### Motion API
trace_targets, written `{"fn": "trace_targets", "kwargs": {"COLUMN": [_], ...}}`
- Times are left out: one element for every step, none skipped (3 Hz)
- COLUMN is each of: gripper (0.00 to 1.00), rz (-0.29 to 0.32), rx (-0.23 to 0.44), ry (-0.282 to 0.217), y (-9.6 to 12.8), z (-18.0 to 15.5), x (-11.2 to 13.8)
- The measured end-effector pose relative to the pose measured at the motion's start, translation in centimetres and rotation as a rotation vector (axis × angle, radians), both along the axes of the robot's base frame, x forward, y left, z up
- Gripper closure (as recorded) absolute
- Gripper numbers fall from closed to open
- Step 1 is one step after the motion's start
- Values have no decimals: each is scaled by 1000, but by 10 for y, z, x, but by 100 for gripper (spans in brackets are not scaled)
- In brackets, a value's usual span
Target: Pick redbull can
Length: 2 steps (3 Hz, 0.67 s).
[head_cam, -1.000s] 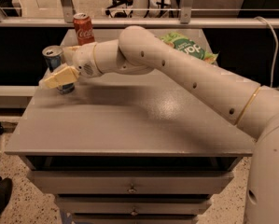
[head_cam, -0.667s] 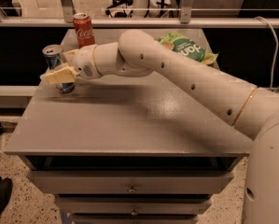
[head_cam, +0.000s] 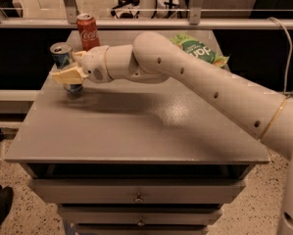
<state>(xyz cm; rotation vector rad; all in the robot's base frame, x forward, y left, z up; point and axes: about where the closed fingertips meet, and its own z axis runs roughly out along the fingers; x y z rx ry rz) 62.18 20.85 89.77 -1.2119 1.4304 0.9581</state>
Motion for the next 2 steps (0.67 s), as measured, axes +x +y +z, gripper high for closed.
{"fn": "trace_targets", "kwargs": {"gripper": [100, 100], "rz": [-75, -140], "rx": [96, 171], "ry": [-58, -80], "y": [-51, -87], "z": [41, 61], "x": [-19, -44]}}
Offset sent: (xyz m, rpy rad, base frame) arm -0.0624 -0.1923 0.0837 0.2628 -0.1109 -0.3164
